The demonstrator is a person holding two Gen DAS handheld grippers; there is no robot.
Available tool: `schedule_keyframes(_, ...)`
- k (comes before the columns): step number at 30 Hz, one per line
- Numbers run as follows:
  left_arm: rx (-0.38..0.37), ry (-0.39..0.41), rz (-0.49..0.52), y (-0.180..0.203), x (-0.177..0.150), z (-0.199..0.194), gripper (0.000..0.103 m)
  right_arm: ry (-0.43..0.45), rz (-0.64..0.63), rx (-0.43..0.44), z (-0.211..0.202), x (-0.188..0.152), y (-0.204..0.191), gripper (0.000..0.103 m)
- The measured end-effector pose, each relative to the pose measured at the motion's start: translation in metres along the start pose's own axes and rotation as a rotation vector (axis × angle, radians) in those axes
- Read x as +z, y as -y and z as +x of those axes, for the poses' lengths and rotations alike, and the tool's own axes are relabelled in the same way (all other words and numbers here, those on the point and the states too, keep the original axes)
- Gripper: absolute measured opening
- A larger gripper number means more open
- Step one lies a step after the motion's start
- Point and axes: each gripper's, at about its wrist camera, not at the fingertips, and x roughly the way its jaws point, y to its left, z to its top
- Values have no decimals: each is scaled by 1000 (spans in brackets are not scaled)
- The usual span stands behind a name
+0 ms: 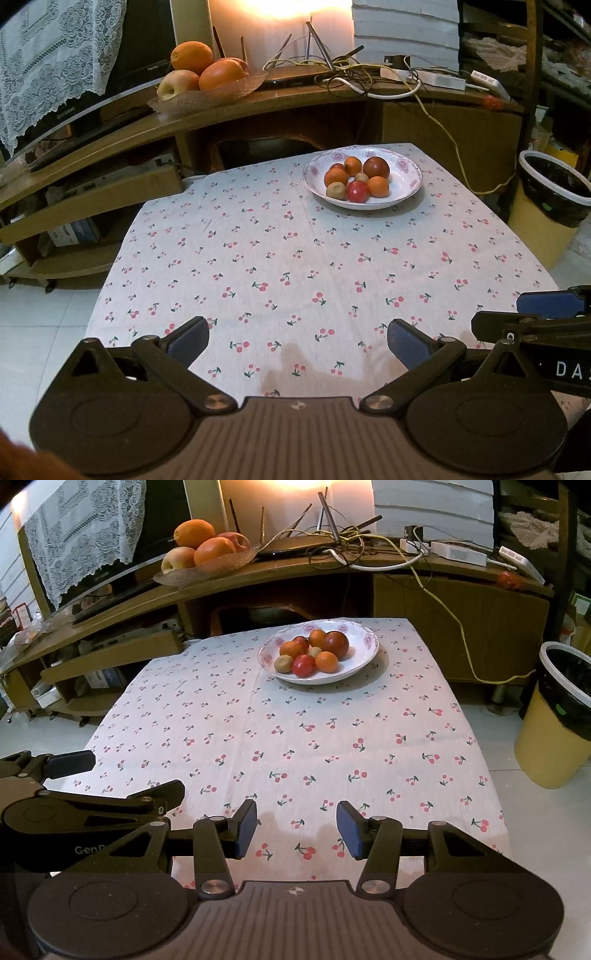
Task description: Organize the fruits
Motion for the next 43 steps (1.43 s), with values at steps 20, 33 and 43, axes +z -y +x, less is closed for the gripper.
schedule_keyframes(20,3,-1,-2,4,-12,-10,103,1,-3,-2,-5,-7,-1,51)
schedule_keyframes(33,11,-9,-6,3,-10,-9,103,1,-3,-3,-5,-7,-2,51)
schedule_keyframes(43,10,-21,-15,2,-11,-8,103,0,-3,-3,-5,-8,-2,51)
